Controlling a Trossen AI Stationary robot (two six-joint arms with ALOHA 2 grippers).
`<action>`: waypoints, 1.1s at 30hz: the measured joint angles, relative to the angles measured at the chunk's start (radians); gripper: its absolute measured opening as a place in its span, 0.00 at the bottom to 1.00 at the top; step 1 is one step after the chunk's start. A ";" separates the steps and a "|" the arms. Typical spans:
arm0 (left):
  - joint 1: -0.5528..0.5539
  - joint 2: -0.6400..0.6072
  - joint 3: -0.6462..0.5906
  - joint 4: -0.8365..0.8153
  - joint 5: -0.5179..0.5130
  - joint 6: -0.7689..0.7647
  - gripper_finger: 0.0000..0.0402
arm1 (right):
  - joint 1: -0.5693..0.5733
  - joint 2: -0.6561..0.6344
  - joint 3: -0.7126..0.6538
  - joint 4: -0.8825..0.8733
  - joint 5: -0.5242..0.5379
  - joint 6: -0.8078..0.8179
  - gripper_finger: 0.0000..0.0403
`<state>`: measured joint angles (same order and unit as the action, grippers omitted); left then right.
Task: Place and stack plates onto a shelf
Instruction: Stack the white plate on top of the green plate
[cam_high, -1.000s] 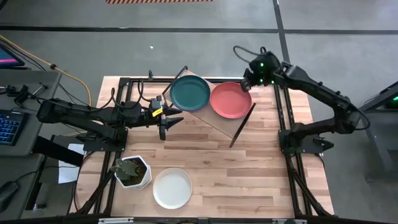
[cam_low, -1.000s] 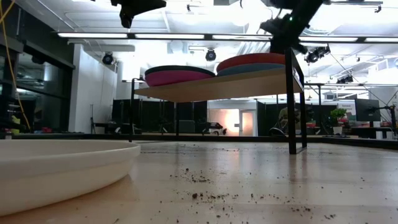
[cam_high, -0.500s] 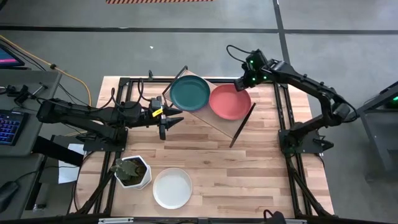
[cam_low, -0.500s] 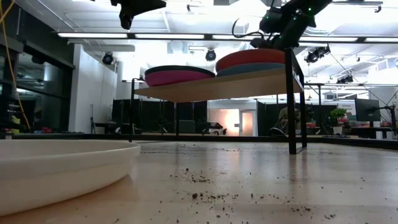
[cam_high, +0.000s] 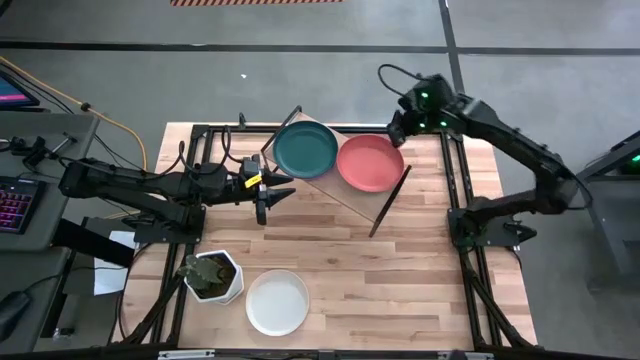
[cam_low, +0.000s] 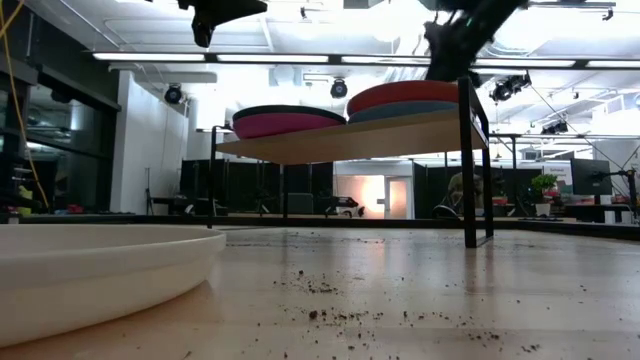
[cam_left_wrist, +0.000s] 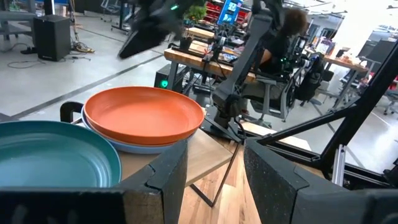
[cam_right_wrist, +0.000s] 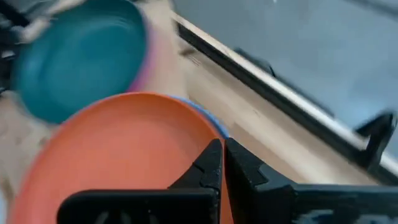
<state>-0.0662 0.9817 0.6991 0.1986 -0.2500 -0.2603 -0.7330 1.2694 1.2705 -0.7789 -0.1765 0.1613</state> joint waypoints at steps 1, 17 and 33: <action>0.000 0.000 0.000 0.000 0.000 0.000 0.37 | 0.014 -0.031 0.000 -0.001 0.000 -0.016 0.00; 0.000 0.000 0.000 0.000 -0.022 0.001 0.37 | 0.431 -0.494 -0.376 0.486 0.031 0.176 0.00; 0.000 0.000 0.000 0.014 -0.023 -0.099 0.37 | 0.562 -0.523 -0.436 0.611 0.150 0.175 0.00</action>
<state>-0.0662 0.9821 0.6991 0.2127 -0.2726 -0.3591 -0.1714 0.7464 0.8349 -0.1677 -0.0261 0.3364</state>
